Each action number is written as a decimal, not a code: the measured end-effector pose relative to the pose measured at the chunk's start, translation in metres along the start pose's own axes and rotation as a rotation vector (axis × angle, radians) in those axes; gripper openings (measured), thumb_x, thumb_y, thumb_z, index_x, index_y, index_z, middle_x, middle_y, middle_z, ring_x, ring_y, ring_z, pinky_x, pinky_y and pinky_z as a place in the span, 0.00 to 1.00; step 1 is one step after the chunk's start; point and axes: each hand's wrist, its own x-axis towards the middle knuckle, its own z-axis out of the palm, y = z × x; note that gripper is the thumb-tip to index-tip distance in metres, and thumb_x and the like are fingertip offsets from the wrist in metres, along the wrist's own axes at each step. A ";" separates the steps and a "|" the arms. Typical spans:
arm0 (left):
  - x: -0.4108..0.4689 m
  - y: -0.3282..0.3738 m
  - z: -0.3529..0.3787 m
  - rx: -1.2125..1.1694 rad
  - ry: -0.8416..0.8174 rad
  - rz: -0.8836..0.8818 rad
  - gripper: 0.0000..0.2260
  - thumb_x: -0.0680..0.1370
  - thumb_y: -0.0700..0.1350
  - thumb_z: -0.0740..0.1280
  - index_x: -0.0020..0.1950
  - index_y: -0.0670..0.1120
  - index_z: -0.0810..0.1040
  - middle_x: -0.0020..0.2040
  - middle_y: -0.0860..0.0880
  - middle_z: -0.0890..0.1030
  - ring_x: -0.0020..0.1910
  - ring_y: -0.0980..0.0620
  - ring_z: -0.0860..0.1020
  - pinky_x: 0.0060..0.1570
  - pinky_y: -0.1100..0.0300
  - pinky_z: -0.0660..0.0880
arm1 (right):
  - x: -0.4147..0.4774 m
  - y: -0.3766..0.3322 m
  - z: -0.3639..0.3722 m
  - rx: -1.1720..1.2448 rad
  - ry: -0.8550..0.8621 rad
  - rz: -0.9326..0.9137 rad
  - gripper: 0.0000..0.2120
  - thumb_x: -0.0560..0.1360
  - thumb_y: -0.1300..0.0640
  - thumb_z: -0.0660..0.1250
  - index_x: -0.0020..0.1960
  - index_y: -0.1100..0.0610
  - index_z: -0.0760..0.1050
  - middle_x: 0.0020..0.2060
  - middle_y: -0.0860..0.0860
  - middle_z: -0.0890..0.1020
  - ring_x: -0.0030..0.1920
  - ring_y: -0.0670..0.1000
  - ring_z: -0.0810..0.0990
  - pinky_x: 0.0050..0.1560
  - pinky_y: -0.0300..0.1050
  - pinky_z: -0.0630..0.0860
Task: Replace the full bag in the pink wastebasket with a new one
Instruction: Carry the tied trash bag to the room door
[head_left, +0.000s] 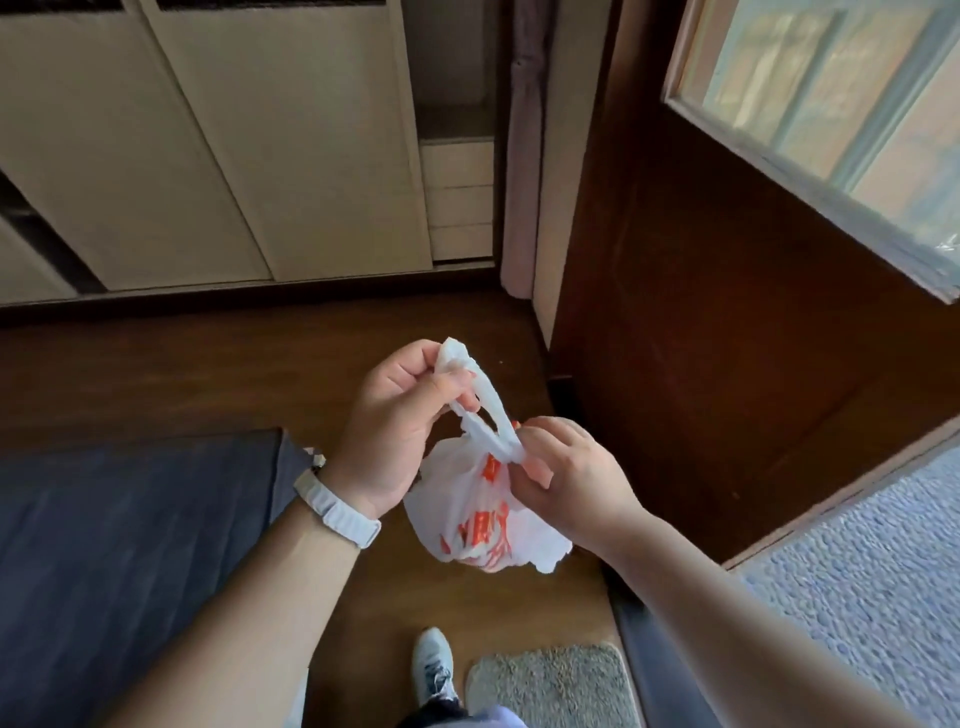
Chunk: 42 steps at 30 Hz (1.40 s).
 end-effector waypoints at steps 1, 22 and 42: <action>0.014 0.001 -0.015 -0.009 0.004 0.020 0.05 0.75 0.47 0.67 0.40 0.49 0.80 0.37 0.47 0.79 0.42 0.48 0.78 0.57 0.48 0.77 | 0.018 -0.005 0.004 0.000 0.002 0.005 0.14 0.73 0.49 0.71 0.56 0.53 0.79 0.53 0.47 0.81 0.55 0.50 0.79 0.49 0.43 0.79; 0.250 -0.008 -0.210 -0.094 0.094 0.054 0.05 0.74 0.44 0.66 0.39 0.45 0.78 0.34 0.45 0.77 0.39 0.45 0.75 0.50 0.50 0.74 | 0.327 -0.011 0.111 0.077 0.011 -0.104 0.12 0.72 0.52 0.72 0.54 0.54 0.77 0.49 0.49 0.80 0.46 0.52 0.79 0.39 0.48 0.80; 0.546 -0.036 -0.311 -0.001 0.341 0.047 0.09 0.74 0.44 0.66 0.37 0.40 0.75 0.34 0.42 0.75 0.41 0.42 0.71 0.51 0.46 0.70 | 0.640 0.085 0.203 0.229 -0.019 -0.271 0.13 0.72 0.54 0.72 0.53 0.56 0.76 0.48 0.49 0.80 0.45 0.49 0.79 0.39 0.41 0.79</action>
